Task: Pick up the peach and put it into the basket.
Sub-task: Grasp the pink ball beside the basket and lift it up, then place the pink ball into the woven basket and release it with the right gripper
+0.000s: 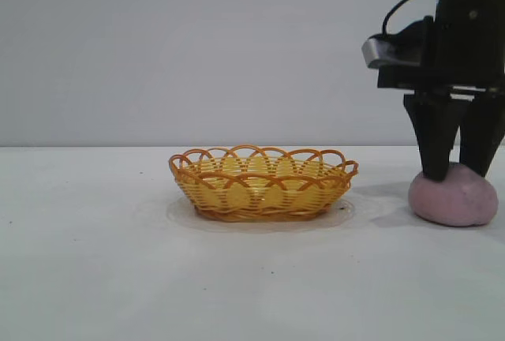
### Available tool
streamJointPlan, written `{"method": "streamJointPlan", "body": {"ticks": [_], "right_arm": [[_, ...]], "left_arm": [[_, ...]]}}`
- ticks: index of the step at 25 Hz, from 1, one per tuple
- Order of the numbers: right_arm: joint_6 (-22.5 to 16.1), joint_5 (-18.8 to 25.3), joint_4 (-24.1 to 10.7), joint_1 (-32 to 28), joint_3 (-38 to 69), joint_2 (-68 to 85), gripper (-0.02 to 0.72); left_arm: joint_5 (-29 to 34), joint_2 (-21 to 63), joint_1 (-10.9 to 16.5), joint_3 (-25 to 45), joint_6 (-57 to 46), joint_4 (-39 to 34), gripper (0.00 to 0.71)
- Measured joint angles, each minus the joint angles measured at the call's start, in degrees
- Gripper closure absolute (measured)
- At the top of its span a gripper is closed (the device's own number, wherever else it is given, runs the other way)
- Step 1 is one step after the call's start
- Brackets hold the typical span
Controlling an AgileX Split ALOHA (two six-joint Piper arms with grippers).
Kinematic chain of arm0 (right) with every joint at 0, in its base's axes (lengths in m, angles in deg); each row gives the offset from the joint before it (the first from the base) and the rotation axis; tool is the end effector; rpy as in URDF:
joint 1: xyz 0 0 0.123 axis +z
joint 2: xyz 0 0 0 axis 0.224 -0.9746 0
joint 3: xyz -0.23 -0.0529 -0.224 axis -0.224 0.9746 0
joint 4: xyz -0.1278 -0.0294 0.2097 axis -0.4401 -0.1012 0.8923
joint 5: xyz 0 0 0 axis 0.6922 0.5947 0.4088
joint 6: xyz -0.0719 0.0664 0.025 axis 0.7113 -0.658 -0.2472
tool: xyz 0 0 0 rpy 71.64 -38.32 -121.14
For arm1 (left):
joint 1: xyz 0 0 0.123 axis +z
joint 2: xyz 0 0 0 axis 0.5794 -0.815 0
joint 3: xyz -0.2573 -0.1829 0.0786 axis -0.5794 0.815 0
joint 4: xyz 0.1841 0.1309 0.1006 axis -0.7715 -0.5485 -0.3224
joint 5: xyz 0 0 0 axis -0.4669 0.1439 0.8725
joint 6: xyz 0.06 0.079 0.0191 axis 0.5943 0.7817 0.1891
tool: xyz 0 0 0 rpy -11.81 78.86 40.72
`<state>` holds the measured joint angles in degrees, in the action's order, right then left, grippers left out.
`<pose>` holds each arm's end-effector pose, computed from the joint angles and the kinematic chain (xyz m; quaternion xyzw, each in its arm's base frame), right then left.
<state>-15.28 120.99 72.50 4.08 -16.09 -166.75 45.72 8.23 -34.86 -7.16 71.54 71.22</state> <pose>0.3707 0.1254 0.1763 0.1982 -0.9783 -0.0545 0.0264 -0.0452 -0.0068 0.2621 0.0478 0.8643 -0.0042 0.5006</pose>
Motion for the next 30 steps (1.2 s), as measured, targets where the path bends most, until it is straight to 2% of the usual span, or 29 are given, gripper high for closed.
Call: {"method": "streamJointPlan", "body": {"ticks": [4,5,6,7,11,17,22,26,30], "right_arm": [[0.0,-0.1,0.0,0.0,0.0,-0.5,0.631],[0.3,0.0,0.0,0.0,0.0,-0.5,0.656],[0.4,0.3,0.0,0.0,0.0,-0.5,0.641],[0.9,0.6,0.0,0.0,-0.3,-0.5,0.703],[1.4,3.1,-1.0,0.0,-3.1,0.0,0.703],[1.4,10.2,-1.9,0.0,-12.8,2.7,0.703],[2.0,10.9,0.9,1.9,-18.4,3.4,0.703],[3.2,11.4,3.3,6.3,-18.9,3.5,0.703],[3.5,11.3,3.9,10.9,-18.9,2.0,0.703]], "left_arm": [[0.0,0.0,0.0,0.0,0.0,0.0,0.184],[0.0,0.0,0.0,0.0,0.0,0.0,0.184],[0.0,0.0,0.0,0.0,0.0,0.0,0.184],[0.0,0.0,0.0,0.0,0.0,0.0,0.184],[0.0,0.0,0.0,0.0,0.0,0.0,0.184],[0.0,0.0,0.0,0.0,0.0,0.0,0.184],[0.0,0.0,0.0,0.0,0.0,0.0,0.184],[0.0,0.0,0.0,0.0,0.0,0.0,0.184],[0.0,0.0,0.0,0.0,0.0,0.0,0.184]]}}
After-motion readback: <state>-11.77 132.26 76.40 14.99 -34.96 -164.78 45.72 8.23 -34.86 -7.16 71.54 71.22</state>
